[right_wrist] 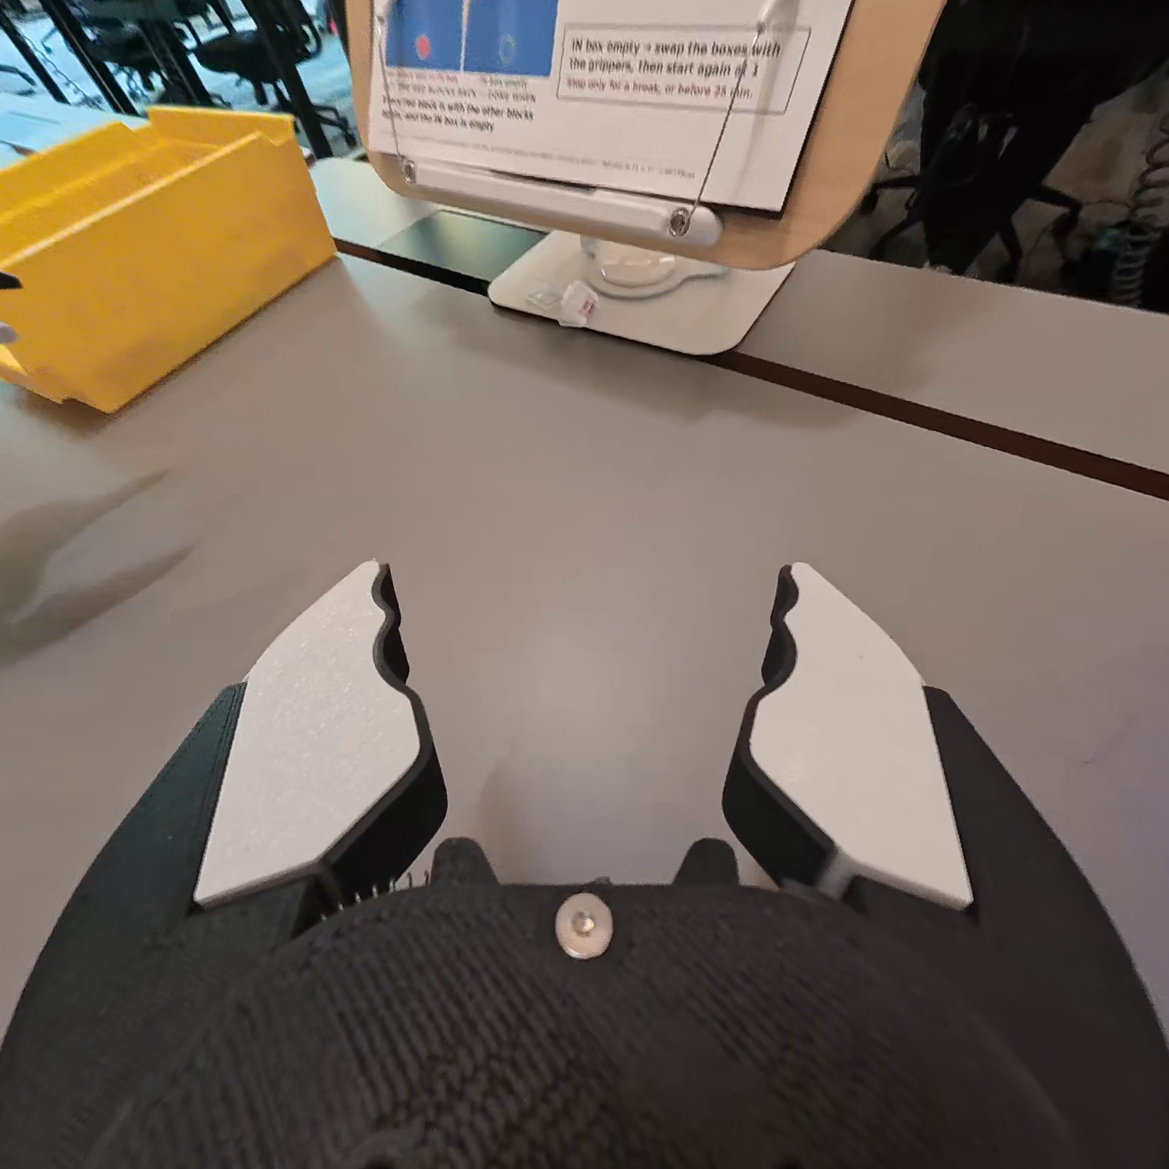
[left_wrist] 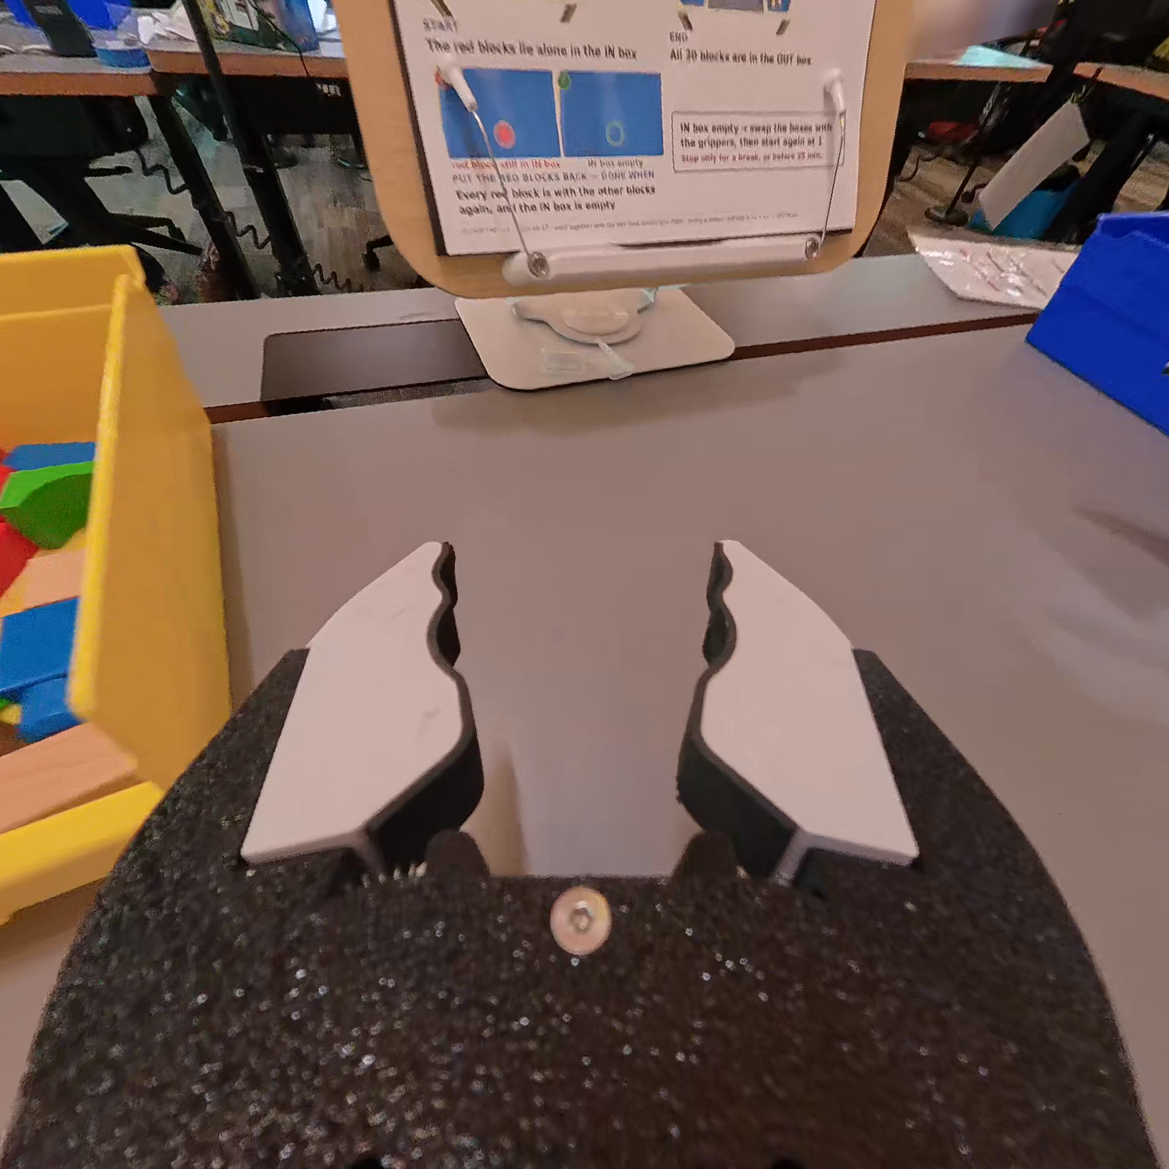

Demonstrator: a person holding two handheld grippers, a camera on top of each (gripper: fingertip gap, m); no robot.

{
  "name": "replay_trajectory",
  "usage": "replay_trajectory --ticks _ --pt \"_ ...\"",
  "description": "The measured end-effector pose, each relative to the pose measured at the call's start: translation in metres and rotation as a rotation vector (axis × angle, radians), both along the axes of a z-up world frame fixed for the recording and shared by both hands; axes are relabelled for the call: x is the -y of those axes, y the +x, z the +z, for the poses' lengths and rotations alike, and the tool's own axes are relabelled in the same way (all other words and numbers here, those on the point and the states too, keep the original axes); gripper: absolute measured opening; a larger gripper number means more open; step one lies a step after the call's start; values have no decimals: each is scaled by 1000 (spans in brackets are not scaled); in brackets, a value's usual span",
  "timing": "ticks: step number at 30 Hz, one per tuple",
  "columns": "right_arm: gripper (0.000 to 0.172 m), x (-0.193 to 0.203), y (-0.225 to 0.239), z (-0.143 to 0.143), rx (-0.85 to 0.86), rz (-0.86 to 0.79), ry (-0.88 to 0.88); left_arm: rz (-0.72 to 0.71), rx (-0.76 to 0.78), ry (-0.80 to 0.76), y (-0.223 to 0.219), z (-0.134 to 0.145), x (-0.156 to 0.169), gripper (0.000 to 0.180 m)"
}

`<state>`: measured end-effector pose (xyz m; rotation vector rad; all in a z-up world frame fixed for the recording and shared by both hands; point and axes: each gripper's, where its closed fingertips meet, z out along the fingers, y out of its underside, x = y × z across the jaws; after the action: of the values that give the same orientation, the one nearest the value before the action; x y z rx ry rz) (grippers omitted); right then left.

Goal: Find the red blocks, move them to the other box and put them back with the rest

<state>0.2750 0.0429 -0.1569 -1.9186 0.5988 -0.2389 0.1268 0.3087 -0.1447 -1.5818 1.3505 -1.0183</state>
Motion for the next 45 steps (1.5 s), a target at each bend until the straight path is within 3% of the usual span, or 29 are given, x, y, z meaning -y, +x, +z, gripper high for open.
replay_trajectory --ticks 3,9,13,16,20,25,35,45 --pt "113 8 -5 7 -2 -8 13 22 -18 2 -15 20 -22 72" --pt "112 14 -14 11 -45 -16 37 94 -104 31 -35 63 -98 60" --pt "112 15 -19 8 -102 4 -49 95 -313 69 -34 62 -160 59" --pt "113 10 -27 12 -144 51 -106 129 -433 37 -35 54 -204 49" --pt "112 1 -32 26 -68 82 -35 151 -537 -53 -34 30 -240 48" --pt "110 0 -31 8 -38 67 -31 141 -665 -74 -24 -2 -262 42" --pt "110 6 -30 14 34 60 -10 109 -968 -54 0 -63 -291 35" --pt "108 12 -35 3 8 84 -30 48 -1016 -146 12 -85 -296 40"
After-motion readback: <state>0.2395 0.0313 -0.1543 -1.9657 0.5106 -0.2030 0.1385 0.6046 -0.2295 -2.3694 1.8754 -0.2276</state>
